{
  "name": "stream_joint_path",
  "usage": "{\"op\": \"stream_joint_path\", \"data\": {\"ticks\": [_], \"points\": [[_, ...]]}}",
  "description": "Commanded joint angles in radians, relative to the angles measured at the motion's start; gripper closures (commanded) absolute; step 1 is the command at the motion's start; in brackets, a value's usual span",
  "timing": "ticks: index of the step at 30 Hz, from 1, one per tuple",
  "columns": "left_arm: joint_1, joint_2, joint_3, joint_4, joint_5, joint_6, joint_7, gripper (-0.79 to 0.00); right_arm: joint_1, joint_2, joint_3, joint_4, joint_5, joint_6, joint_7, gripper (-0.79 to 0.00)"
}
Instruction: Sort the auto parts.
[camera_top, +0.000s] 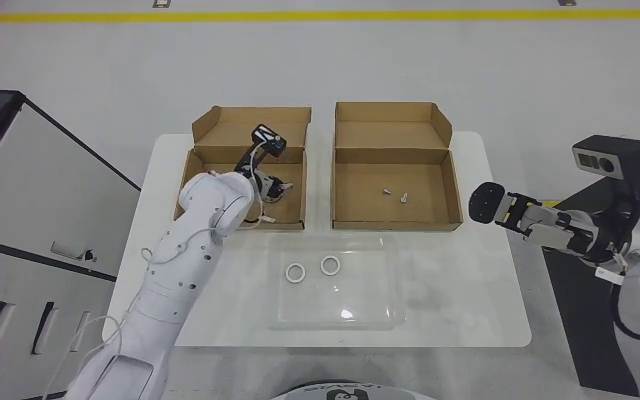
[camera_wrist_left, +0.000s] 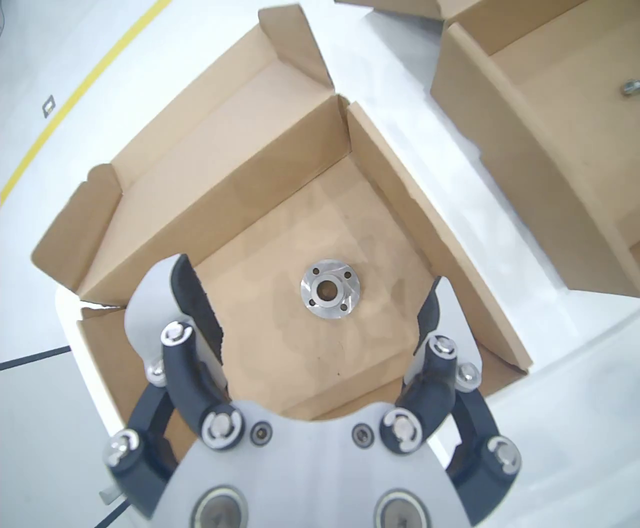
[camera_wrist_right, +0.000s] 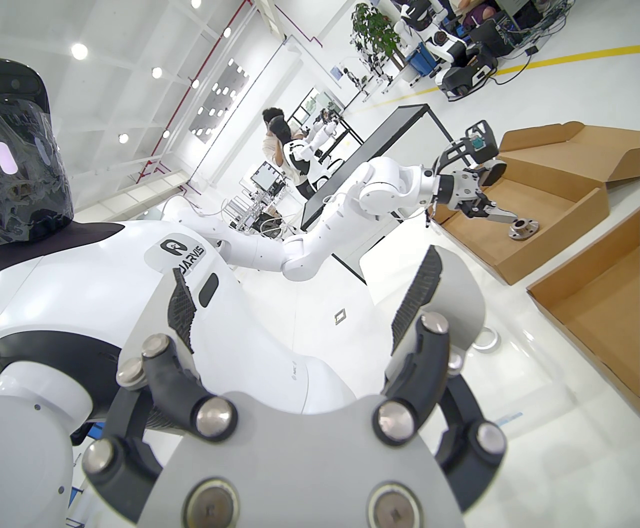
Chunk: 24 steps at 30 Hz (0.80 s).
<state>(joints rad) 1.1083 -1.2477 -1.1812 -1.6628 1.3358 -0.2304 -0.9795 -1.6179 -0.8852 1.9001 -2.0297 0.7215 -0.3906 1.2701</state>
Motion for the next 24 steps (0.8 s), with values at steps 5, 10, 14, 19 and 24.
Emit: {"op": "stream_joint_path", "data": {"ticks": [5,10,14,19,24], "points": [[0.048,0.009,-0.039,-0.213,-0.092,-0.034,-0.116,-0.785,0.000,0.000,0.000,0.000,0.000,0.000,0.000,-0.785],[0.098,0.014,-0.049,-0.344,-0.167,-0.033,-0.212,-0.785,0.000,0.000,0.000,0.000,0.000,0.000,0.000,-0.785],[0.134,0.018,-0.031,-0.440,-0.196,-0.031,-0.289,-0.785,0.000,0.000,0.000,0.000,0.000,0.000,0.000,-0.785],[0.175,0.021,0.014,-0.515,-0.237,-0.013,-0.372,-0.785,0.000,0.000,0.000,0.000,0.000,0.000,0.000,-0.785],[0.218,0.026,0.053,-0.545,-0.242,0.008,-0.432,-0.785,0.000,0.000,0.000,0.000,0.000,0.000,0.000,-0.785]]}}
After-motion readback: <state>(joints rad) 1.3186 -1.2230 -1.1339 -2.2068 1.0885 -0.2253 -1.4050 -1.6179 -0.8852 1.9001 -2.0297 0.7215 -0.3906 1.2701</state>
